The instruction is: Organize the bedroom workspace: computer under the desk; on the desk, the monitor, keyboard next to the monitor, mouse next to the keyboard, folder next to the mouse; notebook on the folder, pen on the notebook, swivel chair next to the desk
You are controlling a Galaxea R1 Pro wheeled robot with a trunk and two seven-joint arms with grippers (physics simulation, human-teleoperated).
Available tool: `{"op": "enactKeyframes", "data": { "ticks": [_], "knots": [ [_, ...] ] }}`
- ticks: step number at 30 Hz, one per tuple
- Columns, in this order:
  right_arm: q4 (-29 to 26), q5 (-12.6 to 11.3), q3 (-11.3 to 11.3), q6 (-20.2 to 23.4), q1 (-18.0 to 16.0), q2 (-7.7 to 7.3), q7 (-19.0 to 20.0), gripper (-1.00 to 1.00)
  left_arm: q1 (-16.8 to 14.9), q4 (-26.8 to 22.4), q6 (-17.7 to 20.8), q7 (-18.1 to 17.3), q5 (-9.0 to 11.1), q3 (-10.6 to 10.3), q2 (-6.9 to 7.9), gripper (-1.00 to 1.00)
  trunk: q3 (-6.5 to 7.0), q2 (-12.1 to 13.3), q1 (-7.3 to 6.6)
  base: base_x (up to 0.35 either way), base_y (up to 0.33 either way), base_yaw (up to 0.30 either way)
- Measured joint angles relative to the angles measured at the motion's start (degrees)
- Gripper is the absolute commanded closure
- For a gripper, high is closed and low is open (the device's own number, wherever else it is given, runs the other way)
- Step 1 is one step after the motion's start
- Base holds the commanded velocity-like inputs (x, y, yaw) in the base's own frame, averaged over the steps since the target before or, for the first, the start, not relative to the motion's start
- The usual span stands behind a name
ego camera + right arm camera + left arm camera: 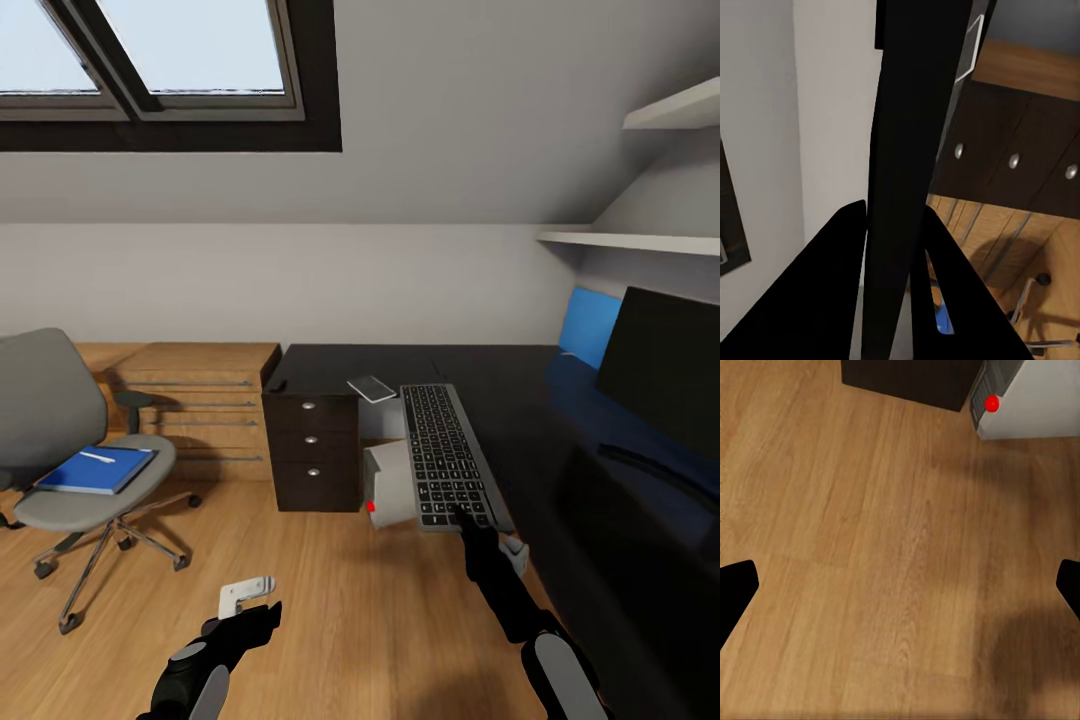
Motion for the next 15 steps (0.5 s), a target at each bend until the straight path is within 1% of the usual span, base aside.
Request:
{"op": "enactKeyframes", "data": {
  "ticks": [15],
  "knots": [
    [-0.20,0.02,-0.25,-0.01,0.01,0.00,0.00,1.00,0.00,0.00,-0.04,0.09,0.00,-0.07,0.00,-1.00,2.69,6.02,-3.30,0.000,0.000,0.000]
  ]
}}
